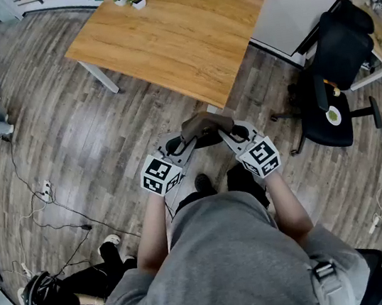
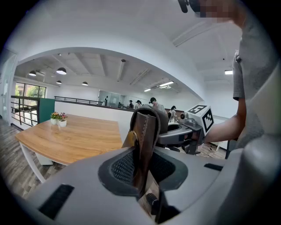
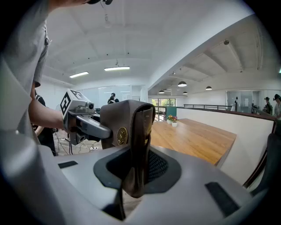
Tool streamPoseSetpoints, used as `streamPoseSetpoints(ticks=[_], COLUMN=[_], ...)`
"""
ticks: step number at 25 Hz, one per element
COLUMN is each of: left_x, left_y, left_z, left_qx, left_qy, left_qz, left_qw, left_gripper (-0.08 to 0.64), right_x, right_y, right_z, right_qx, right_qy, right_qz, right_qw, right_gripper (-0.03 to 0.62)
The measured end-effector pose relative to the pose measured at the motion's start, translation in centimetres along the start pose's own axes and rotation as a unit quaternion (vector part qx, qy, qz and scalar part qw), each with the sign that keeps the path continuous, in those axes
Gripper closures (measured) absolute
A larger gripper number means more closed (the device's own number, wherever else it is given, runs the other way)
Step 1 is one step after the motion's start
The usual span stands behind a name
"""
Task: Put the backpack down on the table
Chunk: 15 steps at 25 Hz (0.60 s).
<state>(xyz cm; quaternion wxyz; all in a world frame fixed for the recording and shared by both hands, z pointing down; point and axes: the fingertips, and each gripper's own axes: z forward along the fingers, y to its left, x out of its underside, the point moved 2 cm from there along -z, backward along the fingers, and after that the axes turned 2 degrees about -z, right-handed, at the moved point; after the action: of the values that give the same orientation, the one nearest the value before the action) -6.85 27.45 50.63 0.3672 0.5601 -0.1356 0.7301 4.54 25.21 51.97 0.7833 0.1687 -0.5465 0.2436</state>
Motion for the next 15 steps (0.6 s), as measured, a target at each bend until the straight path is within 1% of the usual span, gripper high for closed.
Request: streamPoseSetpoints(ticks=[15], left_x=[-0.04], left_y=[-0.73], left_z=[0.30], left_qx=[0.003], left_qy=[0.002], left_qz=[0.001], left_qw=[1.0000], left_gripper=[0.474], right_x=[0.13], right_y=[-0.13], right_z=[-0.83], right_qx=[0.003], right_qy=[0.001], right_qz=[0.002], right_qw=[1.000], right_gripper=[0.526])
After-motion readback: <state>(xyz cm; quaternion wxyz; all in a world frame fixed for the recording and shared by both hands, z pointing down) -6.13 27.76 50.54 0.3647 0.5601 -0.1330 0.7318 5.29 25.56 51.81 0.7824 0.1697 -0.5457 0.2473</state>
